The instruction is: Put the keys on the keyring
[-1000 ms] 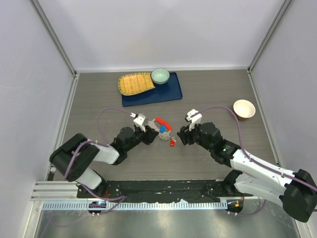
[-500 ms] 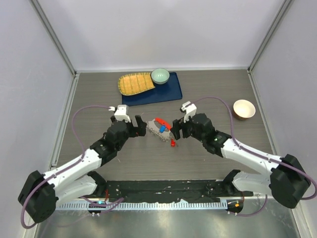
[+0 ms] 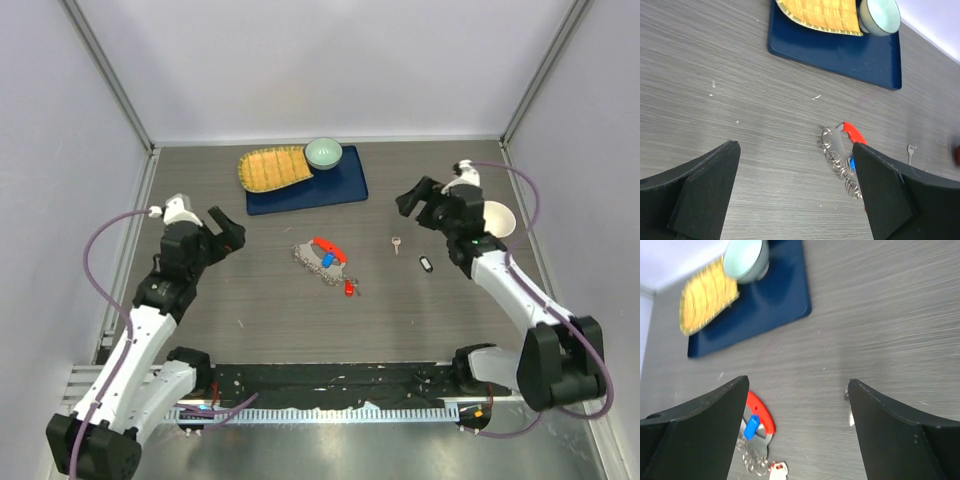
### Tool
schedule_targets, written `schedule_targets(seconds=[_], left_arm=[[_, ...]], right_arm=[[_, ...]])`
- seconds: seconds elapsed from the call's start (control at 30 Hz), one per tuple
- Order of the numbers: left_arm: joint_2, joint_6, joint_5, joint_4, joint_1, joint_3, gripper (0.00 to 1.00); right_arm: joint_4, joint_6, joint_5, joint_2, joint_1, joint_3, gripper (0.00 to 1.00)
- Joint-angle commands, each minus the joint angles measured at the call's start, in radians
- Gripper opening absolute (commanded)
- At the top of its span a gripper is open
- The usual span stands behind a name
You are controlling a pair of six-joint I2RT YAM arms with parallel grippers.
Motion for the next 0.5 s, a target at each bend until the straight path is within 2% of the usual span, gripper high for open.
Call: schedule_targets(seconds=[0.0,0.07,0.27,0.47], left_arm=[[-0.025,0.045,0.099,-0.147,0.089,0.125,1.00],[-0.036,0.072,0.049,-0.187,0.089,0.173,1.00],[-0.108,0.184,-0.151,-0.239,0.080,0.231,1.00],[-0.269,0.267,-0.319,-0.189,0.076,0.201,1.00]], right_arm=[[-0.021,0.085,0.143,-0.192,-0.043,-0.003,0.91],[-0.031,0.039,0.214,-0.326,-0.043,-0.026,0.98],[-0.018,-0.088,0.426,-0.689,-0.043,-0.132,0.98],[-0.212,-0.239,0.555,-0.834,-0.043,-0.035,0.98]])
